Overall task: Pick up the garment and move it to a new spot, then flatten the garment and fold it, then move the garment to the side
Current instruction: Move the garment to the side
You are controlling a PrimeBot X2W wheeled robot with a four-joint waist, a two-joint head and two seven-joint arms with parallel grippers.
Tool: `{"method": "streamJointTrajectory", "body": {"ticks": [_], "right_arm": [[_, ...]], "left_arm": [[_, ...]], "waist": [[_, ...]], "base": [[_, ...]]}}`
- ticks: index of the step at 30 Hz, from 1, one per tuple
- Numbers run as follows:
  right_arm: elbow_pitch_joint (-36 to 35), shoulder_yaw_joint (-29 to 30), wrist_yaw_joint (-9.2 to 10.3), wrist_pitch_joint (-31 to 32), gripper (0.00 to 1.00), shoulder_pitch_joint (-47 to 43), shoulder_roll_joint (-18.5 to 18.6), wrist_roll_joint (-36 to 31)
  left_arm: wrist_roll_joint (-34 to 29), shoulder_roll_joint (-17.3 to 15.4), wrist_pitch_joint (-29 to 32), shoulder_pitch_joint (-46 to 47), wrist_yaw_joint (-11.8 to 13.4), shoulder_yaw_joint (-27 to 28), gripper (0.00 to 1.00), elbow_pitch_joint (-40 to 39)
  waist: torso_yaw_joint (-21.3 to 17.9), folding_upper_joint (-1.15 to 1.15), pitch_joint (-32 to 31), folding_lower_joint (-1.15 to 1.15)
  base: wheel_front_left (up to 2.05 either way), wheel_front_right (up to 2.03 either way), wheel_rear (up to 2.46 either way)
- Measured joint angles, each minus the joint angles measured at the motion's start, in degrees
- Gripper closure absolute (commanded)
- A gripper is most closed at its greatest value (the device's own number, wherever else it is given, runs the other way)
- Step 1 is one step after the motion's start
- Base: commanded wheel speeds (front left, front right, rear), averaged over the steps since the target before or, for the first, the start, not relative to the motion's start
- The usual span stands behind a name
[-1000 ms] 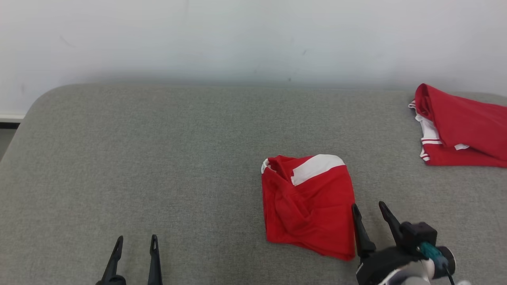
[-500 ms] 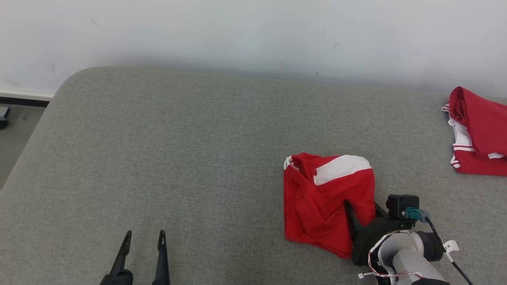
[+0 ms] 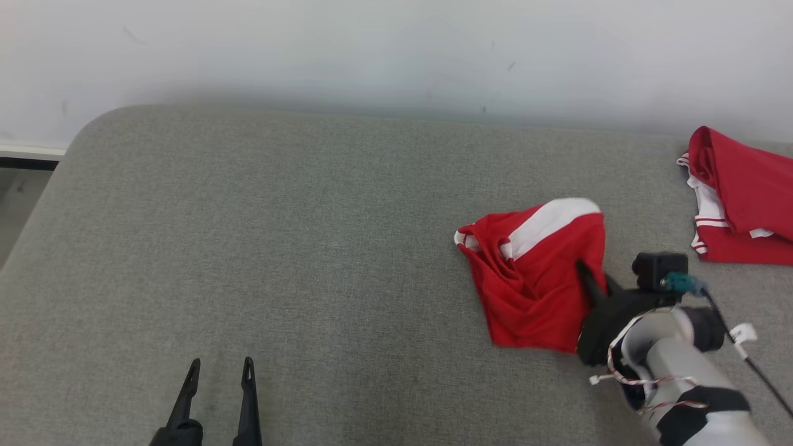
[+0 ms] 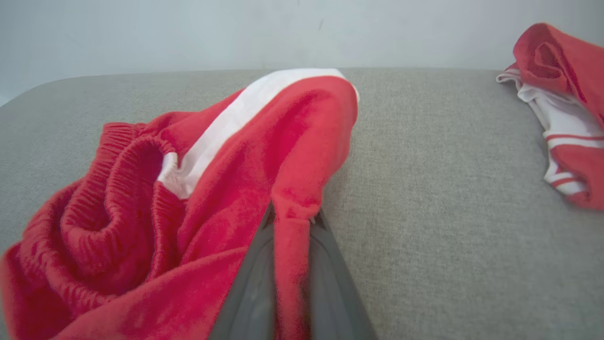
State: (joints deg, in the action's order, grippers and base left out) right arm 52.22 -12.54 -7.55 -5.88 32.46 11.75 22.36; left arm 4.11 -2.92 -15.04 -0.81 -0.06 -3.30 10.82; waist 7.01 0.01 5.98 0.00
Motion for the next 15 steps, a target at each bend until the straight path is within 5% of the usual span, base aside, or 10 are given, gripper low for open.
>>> {"method": "streamJointTrajectory", "body": {"ticks": [15], "right_arm": [[-8.28, -12.33, 0.0, 9.49, 1.0, 9.67, 17.58, 7.58]], "left_arm": [[-0.03, 0.0, 0.0, 2.64, -1.54, -0.4, 0.0, -0.08]], "waist": [[-1.28, 0.0, 3.57, 0.0]], "base": [[0.0, 0.0, 0.0]]}}
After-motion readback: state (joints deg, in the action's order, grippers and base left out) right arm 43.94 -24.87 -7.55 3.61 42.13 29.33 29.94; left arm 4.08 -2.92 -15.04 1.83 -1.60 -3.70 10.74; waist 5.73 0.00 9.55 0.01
